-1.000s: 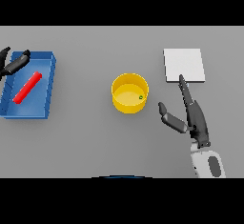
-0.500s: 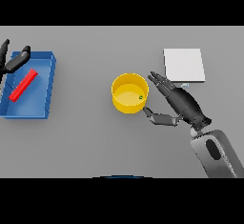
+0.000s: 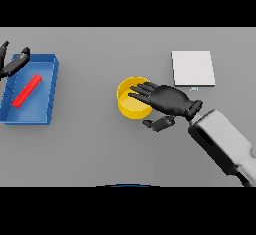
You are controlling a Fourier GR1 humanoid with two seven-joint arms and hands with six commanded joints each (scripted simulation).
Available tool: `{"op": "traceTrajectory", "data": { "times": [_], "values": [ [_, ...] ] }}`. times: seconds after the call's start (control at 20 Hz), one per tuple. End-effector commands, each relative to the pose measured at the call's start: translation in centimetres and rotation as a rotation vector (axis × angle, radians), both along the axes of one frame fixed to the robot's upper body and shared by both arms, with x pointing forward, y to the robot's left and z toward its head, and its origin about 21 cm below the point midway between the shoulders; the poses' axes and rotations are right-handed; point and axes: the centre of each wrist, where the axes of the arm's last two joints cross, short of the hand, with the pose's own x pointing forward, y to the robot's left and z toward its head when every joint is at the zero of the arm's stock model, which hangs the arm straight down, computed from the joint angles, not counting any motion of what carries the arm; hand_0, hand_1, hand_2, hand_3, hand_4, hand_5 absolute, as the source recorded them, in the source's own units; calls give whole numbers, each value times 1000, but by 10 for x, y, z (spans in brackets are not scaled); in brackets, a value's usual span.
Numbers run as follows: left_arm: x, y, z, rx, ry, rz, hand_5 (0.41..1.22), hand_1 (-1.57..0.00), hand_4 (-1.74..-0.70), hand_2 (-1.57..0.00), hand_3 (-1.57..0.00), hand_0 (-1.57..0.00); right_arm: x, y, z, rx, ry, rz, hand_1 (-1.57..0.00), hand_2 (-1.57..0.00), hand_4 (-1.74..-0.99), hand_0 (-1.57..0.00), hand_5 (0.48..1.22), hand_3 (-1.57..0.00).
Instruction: Pick up the red beaker and tilt it to pour out 1 green nut into yellow bowl. Pick up the yellow bowl and place it on the metallic measuring scale.
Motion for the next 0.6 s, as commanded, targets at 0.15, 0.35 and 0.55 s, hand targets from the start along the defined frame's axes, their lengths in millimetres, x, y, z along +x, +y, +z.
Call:
{"op": "traceTrajectory", "data": {
  "times": [0.15,0.35,0.55],
  "values": [
    [-4,-1,-4,-16,1,-10,688,1,-722,1,1,1,13,17,-6,-134,24,47,1,1,-1223,1,704,1],
    [-5,4,-8,-28,4,-1,687,1,-724,1,1,1,23,23,-11,-221,36,82,1,1,-1239,1,705,1],
    [-5,5,-7,-21,0,-2,682,1,-721,1,1,1,33,35,-15,-305,47,91,1,1,-1270,1,727,1]
  ]
}}
